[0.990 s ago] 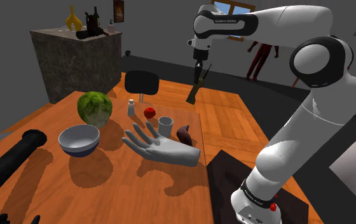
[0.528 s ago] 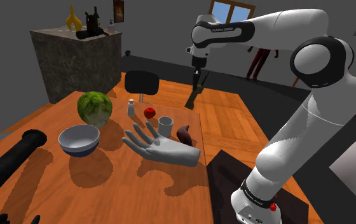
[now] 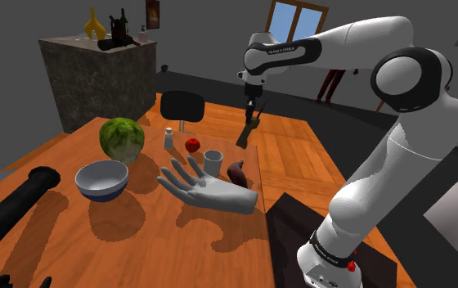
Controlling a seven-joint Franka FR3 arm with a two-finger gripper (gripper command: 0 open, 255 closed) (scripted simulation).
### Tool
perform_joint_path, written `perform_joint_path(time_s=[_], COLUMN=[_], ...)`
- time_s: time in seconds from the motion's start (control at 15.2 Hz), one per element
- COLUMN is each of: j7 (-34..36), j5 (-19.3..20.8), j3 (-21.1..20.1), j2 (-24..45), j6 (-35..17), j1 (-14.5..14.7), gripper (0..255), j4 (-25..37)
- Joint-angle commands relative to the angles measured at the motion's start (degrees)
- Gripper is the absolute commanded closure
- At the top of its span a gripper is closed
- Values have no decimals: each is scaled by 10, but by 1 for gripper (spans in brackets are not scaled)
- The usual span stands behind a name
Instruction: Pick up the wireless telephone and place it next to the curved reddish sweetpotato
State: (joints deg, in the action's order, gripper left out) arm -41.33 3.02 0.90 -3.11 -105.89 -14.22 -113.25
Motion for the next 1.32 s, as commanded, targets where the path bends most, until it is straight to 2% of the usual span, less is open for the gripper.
perform_joint_path(time_s=[0.0, 1.25], j7=[1, 7], j5=[0, 3], j3=[0, 1], j2=[2, 52], j6=[-15, -157], j1=[0, -1], gripper=[255, 255], j4=[-12, -104])
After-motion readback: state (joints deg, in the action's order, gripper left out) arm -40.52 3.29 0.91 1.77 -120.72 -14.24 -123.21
